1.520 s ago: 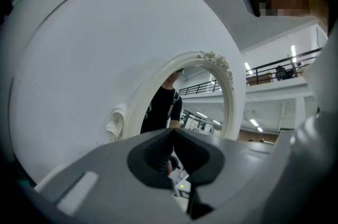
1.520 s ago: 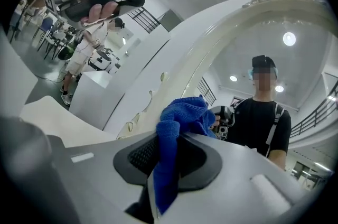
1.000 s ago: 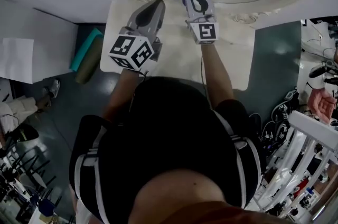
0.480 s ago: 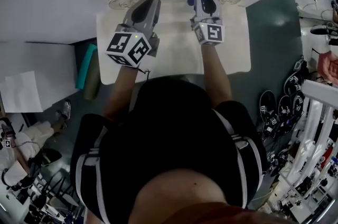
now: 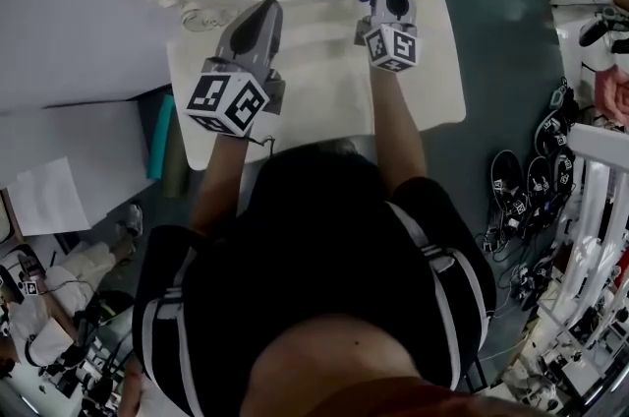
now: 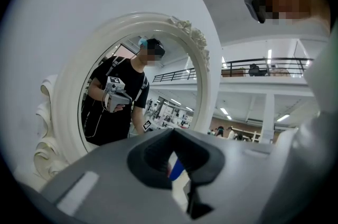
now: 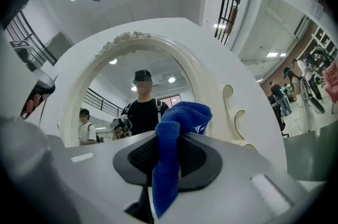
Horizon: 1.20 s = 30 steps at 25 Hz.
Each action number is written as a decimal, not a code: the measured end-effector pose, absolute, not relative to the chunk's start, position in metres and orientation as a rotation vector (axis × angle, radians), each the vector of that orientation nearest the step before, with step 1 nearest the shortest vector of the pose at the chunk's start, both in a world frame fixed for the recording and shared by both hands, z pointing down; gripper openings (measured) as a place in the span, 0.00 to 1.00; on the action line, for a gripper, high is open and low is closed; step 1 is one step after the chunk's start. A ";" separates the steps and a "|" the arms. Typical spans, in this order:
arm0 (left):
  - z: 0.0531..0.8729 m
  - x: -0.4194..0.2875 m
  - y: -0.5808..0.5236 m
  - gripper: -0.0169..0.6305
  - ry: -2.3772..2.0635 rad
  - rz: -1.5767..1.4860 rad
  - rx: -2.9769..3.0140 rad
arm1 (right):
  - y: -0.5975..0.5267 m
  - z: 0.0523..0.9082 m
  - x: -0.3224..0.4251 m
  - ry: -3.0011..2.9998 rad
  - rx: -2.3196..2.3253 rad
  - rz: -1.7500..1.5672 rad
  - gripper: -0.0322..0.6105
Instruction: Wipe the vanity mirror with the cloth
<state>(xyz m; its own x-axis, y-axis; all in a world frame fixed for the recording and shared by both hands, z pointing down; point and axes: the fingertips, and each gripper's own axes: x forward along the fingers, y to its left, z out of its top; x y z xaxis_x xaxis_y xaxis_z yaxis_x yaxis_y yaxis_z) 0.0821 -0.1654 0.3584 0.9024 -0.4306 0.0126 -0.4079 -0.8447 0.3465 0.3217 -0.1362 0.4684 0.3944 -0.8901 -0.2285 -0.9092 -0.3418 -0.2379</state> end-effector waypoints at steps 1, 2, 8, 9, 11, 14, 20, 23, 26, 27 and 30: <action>0.360 0.082 -0.165 0.04 -0.624 -0.086 2.720 | -0.137 0.471 0.326 1.558 -2.335 0.077 0.17; 0.362 0.082 -0.165 0.04 -0.627 -0.080 2.719 | -0.139 0.472 0.329 1.552 -2.334 0.071 0.17; 0.368 0.080 -0.167 0.04 -0.662 -0.053 2.717 | -0.154 0.486 0.342 1.517 -2.307 0.010 0.17; 0.369 0.079 -0.167 0.04 -0.665 -0.046 2.716 | -0.156 0.488 0.344 1.513 -2.303 0.002 0.17; 0.370 0.077 -0.167 0.04 -0.672 -0.031 2.716 | -0.161 0.490 0.346 1.517 -2.297 0.003 0.17; 0.371 0.073 -0.168 0.04 -0.688 -0.021 2.712 | -0.167 0.487 0.345 1.543 -2.278 0.034 0.17; 0.375 0.066 -0.164 0.04 -0.720 -0.011 2.695 | -0.171 0.480 0.338 1.554 -2.231 0.047 0.17; 0.378 0.071 -0.160 0.04 -0.727 -0.009 2.691 | -0.172 0.481 0.342 1.550 -2.206 0.046 0.17; 0.381 0.071 -0.157 0.04 -0.736 -0.010 2.682 | -0.172 0.482 0.344 1.541 -2.195 0.052 0.17; 0.381 0.069 -0.157 0.04 -0.740 -0.011 2.675 | -0.172 0.481 0.344 1.535 -2.194 0.055 0.17; 0.381 0.062 -0.158 0.04 -0.770 -0.020 2.657 | -0.173 0.476 0.340 1.538 -2.181 0.068 0.17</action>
